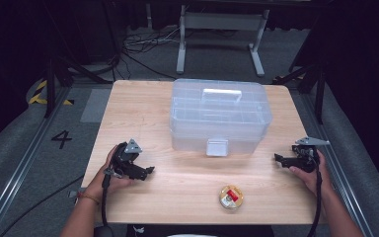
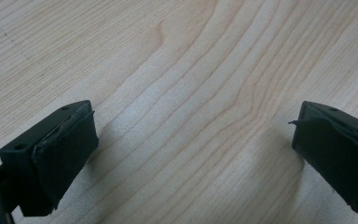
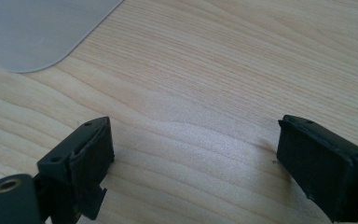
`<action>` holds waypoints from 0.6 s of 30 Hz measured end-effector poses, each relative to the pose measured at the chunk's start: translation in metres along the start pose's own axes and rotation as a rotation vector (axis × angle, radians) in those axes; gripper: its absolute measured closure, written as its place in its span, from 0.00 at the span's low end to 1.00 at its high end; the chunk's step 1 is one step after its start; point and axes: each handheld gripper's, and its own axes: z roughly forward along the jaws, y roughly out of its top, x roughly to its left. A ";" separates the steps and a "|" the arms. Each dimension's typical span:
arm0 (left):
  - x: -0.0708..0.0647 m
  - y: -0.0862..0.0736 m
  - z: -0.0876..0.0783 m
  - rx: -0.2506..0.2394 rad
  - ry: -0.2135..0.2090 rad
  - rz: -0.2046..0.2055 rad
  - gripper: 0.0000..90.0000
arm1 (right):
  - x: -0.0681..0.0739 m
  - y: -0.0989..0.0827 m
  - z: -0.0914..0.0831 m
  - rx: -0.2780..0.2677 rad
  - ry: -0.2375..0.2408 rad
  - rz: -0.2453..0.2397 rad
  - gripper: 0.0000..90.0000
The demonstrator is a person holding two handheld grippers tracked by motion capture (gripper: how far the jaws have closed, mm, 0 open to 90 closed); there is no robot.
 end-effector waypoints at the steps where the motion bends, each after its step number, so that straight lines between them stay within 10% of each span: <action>1: 0.001 0.000 0.000 -0.001 -0.004 0.004 0.00 | 0.000 0.000 0.000 0.000 0.000 -0.001 0.13; 18: -0.001 0.004 0.003 -0.003 0.012 -0.017 0.00 | -0.003 -0.003 -0.004 -0.011 0.007 0.004 0.19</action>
